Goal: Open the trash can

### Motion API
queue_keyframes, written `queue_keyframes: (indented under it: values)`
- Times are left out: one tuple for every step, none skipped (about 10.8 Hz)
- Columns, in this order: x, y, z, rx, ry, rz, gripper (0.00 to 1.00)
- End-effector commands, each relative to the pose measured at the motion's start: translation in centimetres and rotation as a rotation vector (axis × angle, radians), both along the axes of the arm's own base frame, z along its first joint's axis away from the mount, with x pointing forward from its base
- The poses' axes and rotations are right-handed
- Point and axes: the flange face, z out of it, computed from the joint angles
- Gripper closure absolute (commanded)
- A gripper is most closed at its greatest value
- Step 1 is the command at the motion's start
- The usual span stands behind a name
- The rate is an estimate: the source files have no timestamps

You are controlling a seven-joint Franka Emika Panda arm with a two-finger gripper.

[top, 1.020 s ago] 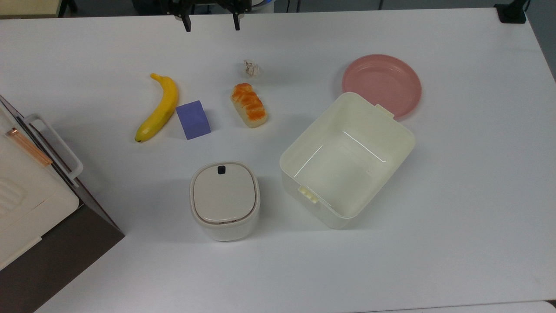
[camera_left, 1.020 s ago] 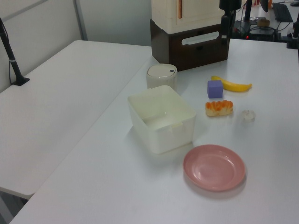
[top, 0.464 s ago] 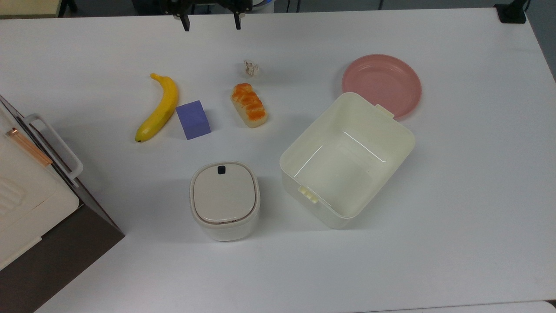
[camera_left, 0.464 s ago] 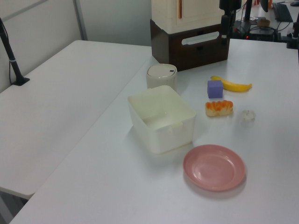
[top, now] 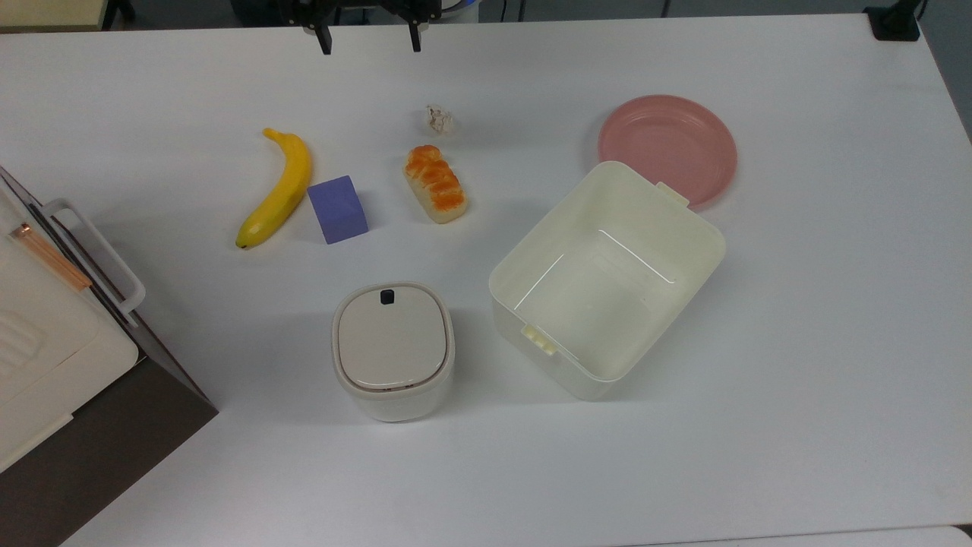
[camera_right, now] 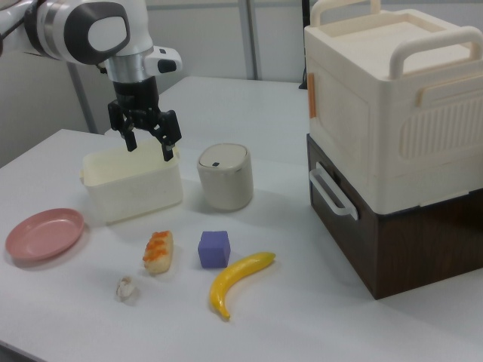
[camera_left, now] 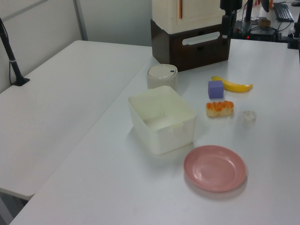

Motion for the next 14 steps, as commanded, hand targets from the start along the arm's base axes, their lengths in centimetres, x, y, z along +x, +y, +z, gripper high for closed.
queue_keyframes:
  values:
    - [0.5, 0.6, -0.1, 0.022, -0.012, 0.015, 0.0]
    - [0.8, 0.7, -0.6, 0.022, -0.009, 0.017, 0.0]
    - [1.0, 0.8, -0.7, 0.02, -0.018, 0.016, 0.0]
    - [1.3, 0.9, -0.8, 0.021, -0.033, 0.011, 0.0]
    - [1.6, 1.0, -0.8, 0.02, -0.052, -0.027, 0.0]
    - [2.4, 1.3, -1.1, 0.019, -0.087, -0.057, 0.0]
    - [3.4, 2.0, -1.3, 0.018, -0.137, -0.051, 0.0]
    - [4.7, 2.0, -2.1, 0.015, -0.191, -0.056, 0.07]
    - [5.6, 2.3, -2.1, 0.013, -0.24, -0.054, 0.2]
    - [6.2, 2.3, -2.3, 0.01, -0.268, -0.057, 0.4]
    - [7.0, 2.2, -2.6, 0.008, -0.3, -0.059, 0.58]
    - [8.1, 2.3, -3.3, 0.009, -0.348, -0.072, 0.75]
    - [9.0, 2.3, -3.7, 0.011, -0.401, -0.115, 0.87]
    - [9.8, 2.5, -4.1, 0.013, -0.435, -0.153, 0.96]
